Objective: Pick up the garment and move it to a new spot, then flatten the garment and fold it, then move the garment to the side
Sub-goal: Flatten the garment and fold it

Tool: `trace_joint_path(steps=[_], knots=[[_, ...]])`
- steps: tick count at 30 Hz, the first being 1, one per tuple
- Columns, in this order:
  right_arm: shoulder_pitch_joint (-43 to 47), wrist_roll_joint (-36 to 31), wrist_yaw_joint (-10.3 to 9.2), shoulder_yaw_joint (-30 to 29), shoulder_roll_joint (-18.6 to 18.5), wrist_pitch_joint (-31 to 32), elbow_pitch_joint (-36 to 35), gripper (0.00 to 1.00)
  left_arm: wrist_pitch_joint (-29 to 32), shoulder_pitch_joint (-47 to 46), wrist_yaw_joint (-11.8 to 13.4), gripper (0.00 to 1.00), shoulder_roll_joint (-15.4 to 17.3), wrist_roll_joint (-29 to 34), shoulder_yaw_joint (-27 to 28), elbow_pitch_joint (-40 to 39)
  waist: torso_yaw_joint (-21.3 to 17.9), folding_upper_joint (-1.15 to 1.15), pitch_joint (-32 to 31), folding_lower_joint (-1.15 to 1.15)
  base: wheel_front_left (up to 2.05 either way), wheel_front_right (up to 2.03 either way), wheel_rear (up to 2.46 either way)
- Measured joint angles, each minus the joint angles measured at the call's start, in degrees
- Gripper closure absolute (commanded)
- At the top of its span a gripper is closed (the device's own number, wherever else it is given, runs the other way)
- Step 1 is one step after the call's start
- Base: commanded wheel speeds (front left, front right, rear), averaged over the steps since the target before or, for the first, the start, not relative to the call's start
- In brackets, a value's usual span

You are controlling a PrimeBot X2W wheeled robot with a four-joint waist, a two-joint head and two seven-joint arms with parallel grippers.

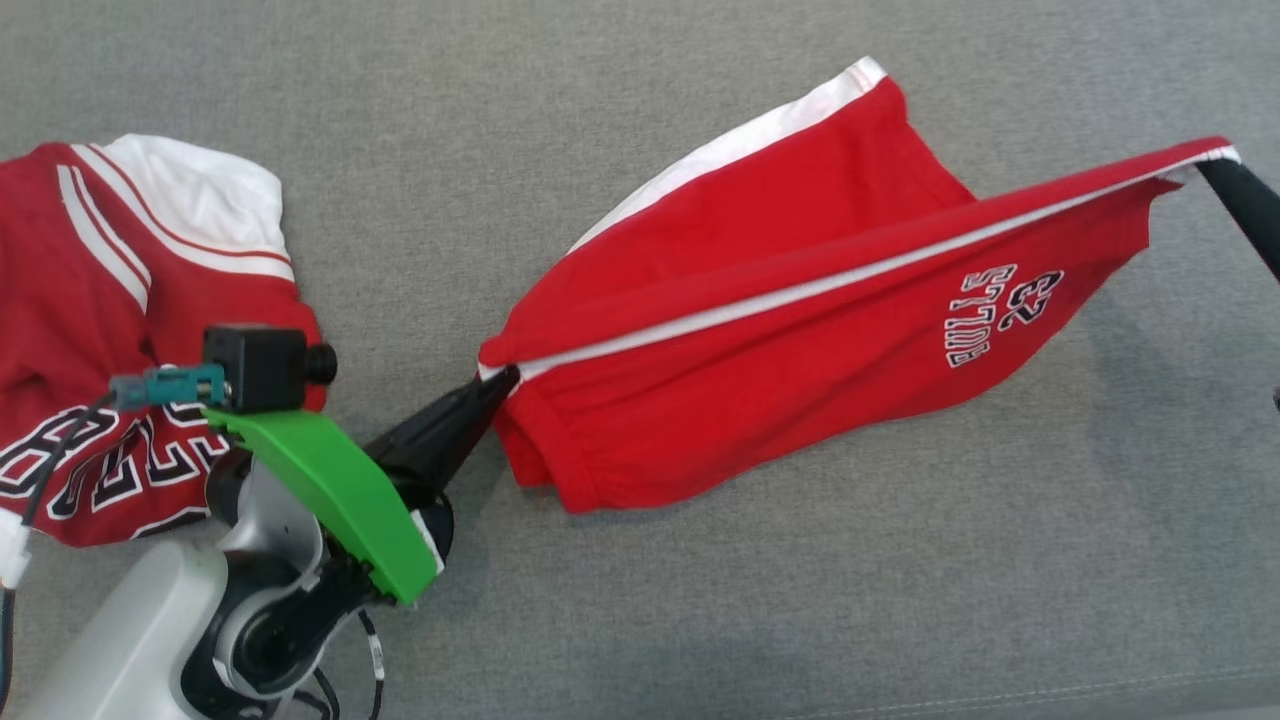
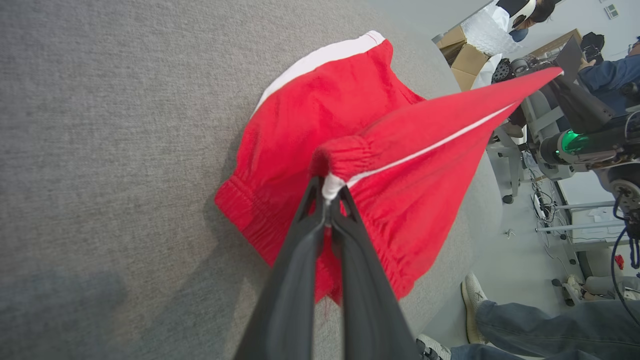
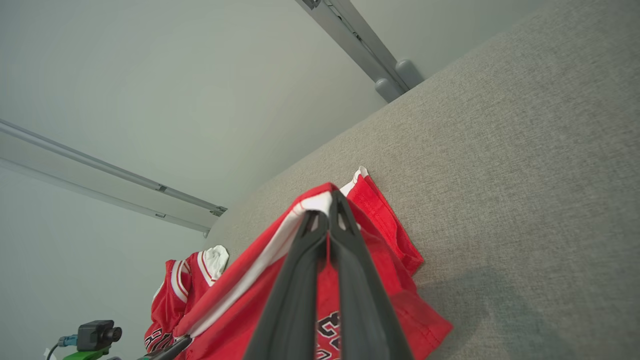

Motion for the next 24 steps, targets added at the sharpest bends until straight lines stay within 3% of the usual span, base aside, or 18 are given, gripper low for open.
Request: trace_joint_path(steps=[6, 16, 24], knots=[[-7.9, -3.4, -2.43, 1.0, 0.2, 0.4, 0.9, 1.00, 2.3, -6.7, 0.5, 1.00, -1.7, 0.0, 1.8, 0.4, 3.1, 0.00, 4.4, 0.00, 0.00, 0.00, 0.00], [-17.8, -9.9, -2.94, 7.5, 4.8, 2.4, 7.1, 1.00, 3.5, -10.6, 1.0, 1.00, -5.1, 0.2, 2.4, 7.9, 7.4, 0.00, 10.1, 0.00, 0.00, 0.00, 0.00], [-21.2, -11.6, -2.96, 9.9, 7.2, 3.2, 11.9, 1.00, 3.8, -12.6, 1.0, 1.00, -7.0, 0.9, 2.3, 10.2, 8.4, 0.00, 11.3, 0.00, 0.00, 0.00, 0.00]])
